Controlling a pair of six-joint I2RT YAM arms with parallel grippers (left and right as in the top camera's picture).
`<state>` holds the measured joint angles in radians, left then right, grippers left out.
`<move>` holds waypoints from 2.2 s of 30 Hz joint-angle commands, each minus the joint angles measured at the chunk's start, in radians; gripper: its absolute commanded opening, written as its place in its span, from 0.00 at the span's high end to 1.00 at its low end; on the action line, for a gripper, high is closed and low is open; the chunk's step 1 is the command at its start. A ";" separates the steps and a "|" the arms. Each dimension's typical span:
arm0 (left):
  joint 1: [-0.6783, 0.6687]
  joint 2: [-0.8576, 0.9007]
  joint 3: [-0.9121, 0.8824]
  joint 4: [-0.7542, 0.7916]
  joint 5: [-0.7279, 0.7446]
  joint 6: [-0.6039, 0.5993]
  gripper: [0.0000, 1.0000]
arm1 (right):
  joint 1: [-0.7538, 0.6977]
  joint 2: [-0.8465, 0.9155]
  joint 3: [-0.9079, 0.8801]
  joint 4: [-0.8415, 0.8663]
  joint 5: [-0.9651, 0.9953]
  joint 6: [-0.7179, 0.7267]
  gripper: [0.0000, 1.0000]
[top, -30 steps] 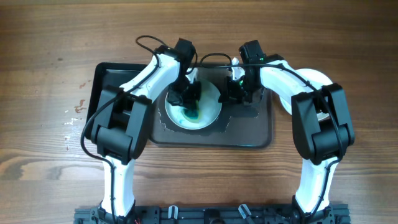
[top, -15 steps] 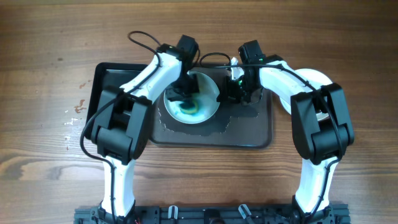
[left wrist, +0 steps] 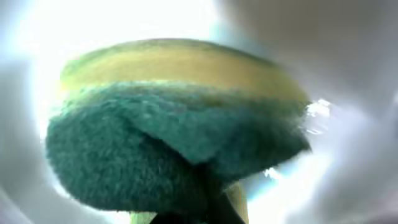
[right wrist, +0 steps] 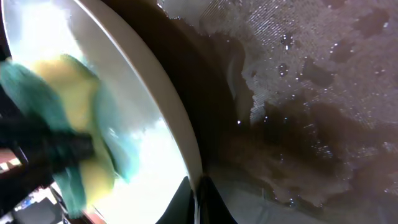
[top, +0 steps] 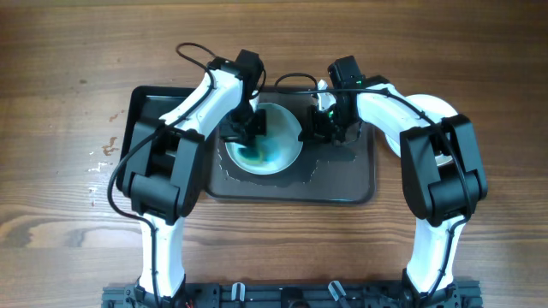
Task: Clean dirty plates on tray and stack at the side
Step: 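Scrub the third plate with the sponge while the right gripper holds it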
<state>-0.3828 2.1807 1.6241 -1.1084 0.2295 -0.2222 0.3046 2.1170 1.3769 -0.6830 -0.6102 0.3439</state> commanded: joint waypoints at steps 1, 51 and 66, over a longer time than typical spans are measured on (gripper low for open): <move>-0.027 0.032 -0.014 0.037 0.305 0.154 0.96 | 0.002 0.037 -0.028 -0.002 0.026 0.007 0.96; -0.014 0.032 -0.014 0.204 -0.533 -0.337 0.96 | 0.002 0.037 -0.028 -0.006 0.029 0.000 0.96; -0.056 0.032 -0.014 0.000 -0.186 -0.094 0.96 | 0.002 0.037 -0.028 -0.002 0.029 0.000 0.96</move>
<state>-0.4294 2.1845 1.6279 -1.0882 -0.2131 -0.5190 0.3115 2.1170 1.3739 -0.6743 -0.6212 0.3542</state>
